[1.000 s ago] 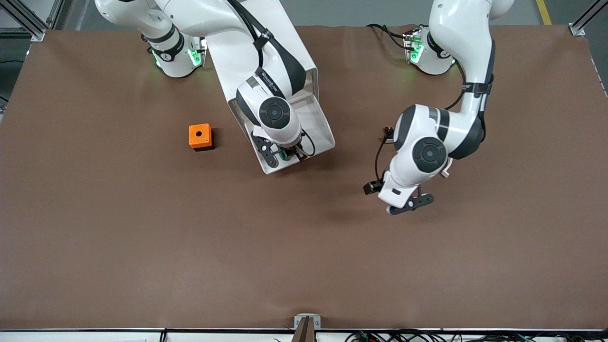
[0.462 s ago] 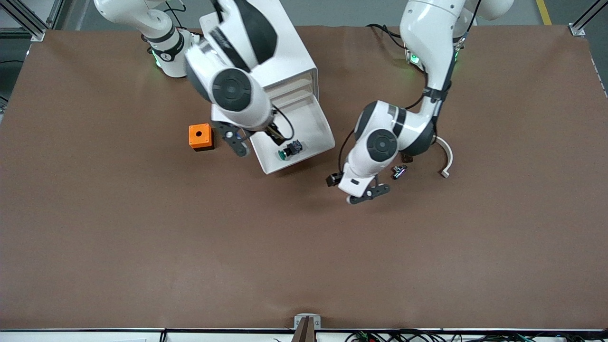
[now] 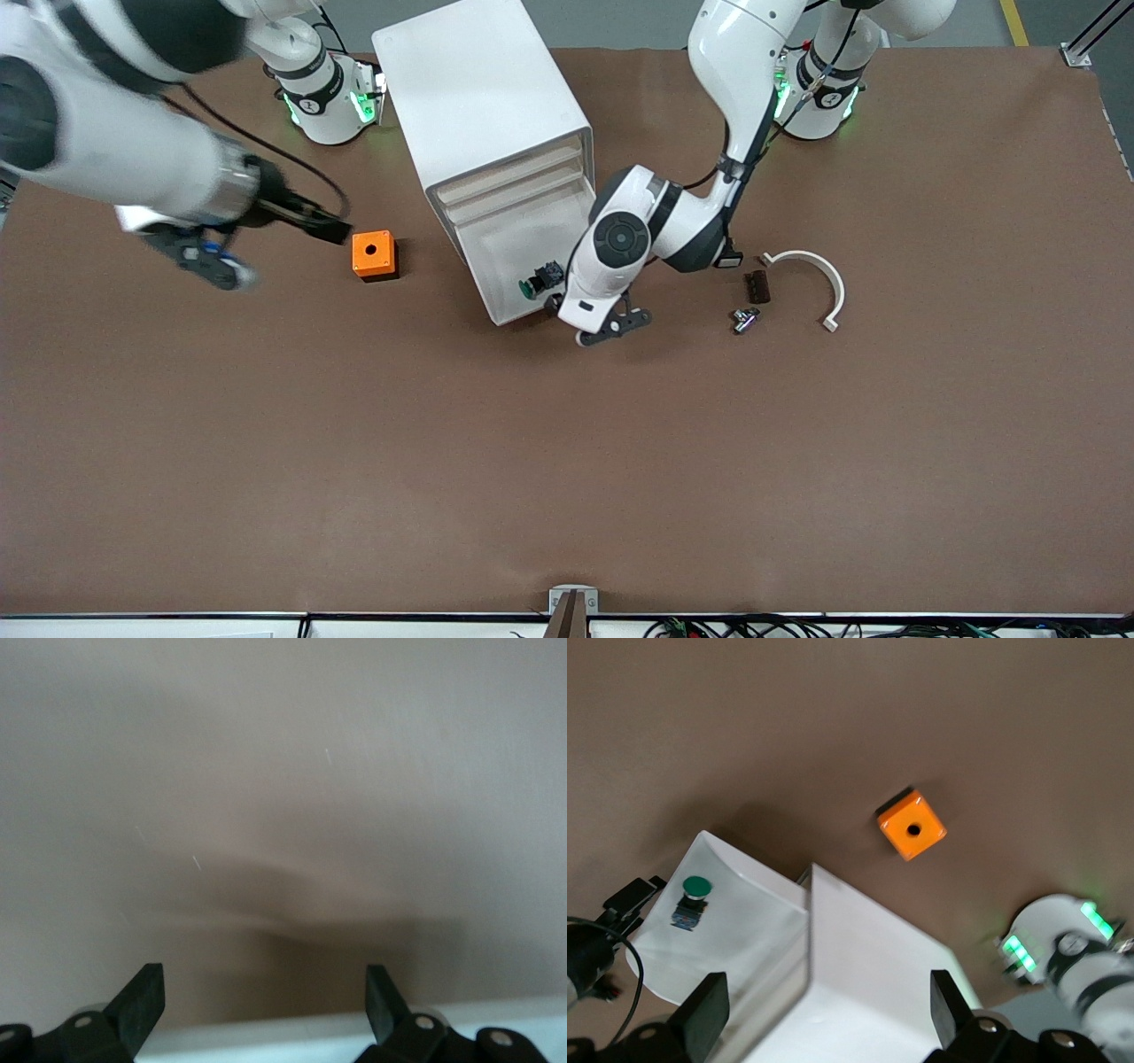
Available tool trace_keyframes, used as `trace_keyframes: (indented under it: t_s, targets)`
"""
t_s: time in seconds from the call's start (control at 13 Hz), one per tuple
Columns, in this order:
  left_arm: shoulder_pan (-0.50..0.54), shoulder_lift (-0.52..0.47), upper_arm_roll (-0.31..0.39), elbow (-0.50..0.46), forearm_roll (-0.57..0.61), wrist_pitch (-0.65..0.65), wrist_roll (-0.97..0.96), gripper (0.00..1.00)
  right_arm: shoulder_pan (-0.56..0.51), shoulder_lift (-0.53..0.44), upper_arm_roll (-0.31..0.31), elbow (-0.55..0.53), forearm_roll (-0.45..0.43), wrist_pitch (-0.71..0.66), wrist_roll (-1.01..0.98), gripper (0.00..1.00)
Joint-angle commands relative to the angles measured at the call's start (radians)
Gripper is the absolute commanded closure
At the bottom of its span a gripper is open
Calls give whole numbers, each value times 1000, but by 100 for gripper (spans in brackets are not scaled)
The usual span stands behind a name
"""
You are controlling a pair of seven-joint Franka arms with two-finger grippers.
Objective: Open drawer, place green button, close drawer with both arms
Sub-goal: 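Push the drawer shut with the left gripper while the right gripper withdraws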
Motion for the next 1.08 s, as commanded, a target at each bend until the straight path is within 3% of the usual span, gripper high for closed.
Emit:
trace_keyframes:
  t_s: [0.0, 0.38, 0.62, 1.0]
  targets:
    - [3, 17, -79, 16, -26, -7, -70, 0, -147, -98, 21, -107, -53, 13, -276, 0]
    - [3, 23, -195, 19, -72, -5, -138, 0, -359, -111, 21, -109, -116, 43, -679, 0]
    - [-5, 34, -235, 19, -101, -7, -143, 0, -357, -110, 22, -60, -158, 60, -693, 0]
    - [-5, 25, -214, 19, -110, -22, -159, 0, -312, -105, 30, -23, -162, 72, -678, 0]
